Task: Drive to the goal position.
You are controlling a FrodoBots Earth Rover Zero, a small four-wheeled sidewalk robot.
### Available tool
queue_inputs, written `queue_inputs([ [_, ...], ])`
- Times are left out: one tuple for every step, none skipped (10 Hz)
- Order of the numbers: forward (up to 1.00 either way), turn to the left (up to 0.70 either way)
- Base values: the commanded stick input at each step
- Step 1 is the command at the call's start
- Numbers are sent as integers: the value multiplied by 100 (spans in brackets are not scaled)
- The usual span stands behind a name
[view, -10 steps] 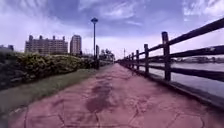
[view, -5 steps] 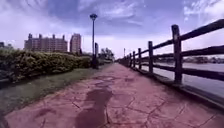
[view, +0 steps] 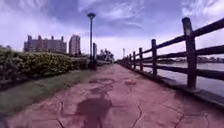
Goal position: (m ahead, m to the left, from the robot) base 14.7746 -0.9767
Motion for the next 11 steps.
queue_inputs([
  [100,0],
  [100,0],
  [100,0],
  [100,0],
  [100,0],
  [100,0],
  [100,0],
  [100,0],
  [100,0],
  [100,0],
  [100,0],
])
